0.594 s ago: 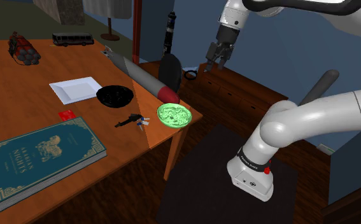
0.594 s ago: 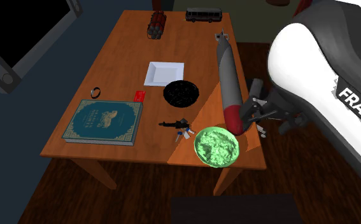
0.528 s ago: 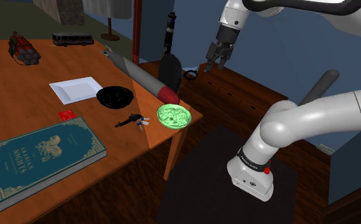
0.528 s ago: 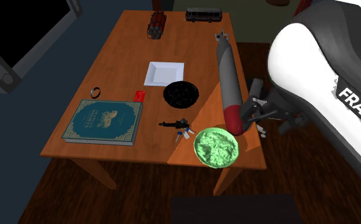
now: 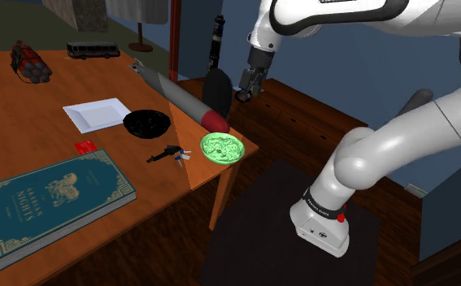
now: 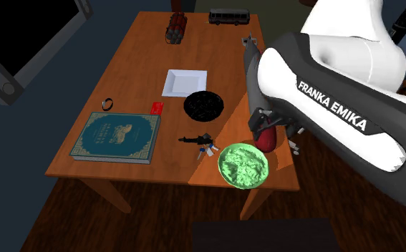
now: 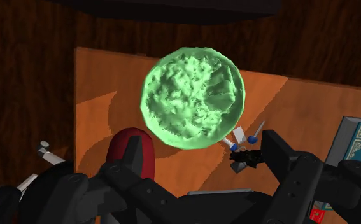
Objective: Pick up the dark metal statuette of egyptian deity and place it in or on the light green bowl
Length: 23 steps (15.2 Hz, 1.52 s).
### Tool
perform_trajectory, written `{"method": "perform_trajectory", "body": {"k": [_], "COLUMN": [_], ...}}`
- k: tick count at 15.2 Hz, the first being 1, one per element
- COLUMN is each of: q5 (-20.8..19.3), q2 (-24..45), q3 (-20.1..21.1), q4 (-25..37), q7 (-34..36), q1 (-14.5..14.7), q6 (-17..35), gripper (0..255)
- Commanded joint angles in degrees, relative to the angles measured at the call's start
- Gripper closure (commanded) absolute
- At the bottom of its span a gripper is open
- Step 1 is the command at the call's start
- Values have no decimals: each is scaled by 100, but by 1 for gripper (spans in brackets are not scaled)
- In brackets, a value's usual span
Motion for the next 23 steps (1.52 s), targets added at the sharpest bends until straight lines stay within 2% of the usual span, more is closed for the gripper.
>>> {"method": "perform_trajectory", "body": {"k": [1, 12, 23], "q5": [17, 19, -308], "q2": [384, 2618, 4737], "q3": [36, 292, 712], "q4": [73, 891, 2186], "q7": [-225, -1423, -2297], "q1": [129, 660, 1091], "q6": [304, 1652, 2426], "gripper": [0, 0, 0]}}
